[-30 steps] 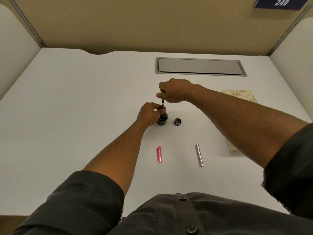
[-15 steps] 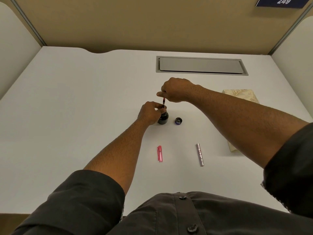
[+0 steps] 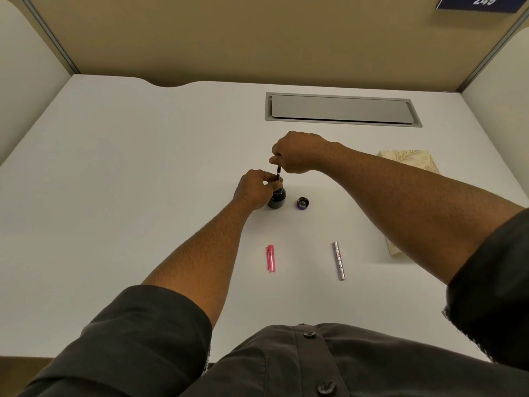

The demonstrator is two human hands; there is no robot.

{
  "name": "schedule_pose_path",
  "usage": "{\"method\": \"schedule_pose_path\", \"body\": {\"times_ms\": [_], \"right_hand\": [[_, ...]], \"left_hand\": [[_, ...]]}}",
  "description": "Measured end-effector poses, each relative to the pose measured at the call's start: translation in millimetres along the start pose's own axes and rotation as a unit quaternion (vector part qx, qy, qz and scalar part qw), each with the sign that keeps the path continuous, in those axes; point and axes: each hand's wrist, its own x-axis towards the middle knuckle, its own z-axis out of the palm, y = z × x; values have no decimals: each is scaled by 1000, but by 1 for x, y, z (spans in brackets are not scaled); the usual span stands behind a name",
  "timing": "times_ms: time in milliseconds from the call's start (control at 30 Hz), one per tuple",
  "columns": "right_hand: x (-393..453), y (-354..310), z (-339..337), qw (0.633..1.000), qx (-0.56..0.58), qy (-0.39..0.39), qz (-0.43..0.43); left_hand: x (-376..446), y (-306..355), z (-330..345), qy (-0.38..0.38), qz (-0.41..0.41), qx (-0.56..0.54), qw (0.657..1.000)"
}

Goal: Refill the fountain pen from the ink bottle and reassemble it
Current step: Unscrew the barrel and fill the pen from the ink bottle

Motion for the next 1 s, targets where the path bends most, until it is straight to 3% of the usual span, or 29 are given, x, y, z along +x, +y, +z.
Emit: {"method": "schedule_pose_path", "body": {"times_ms": [1000], "right_hand": [[-10, 2, 0, 995, 96, 0, -23]], "left_hand": [[-8, 10, -4, 5, -1, 37, 999]]}}
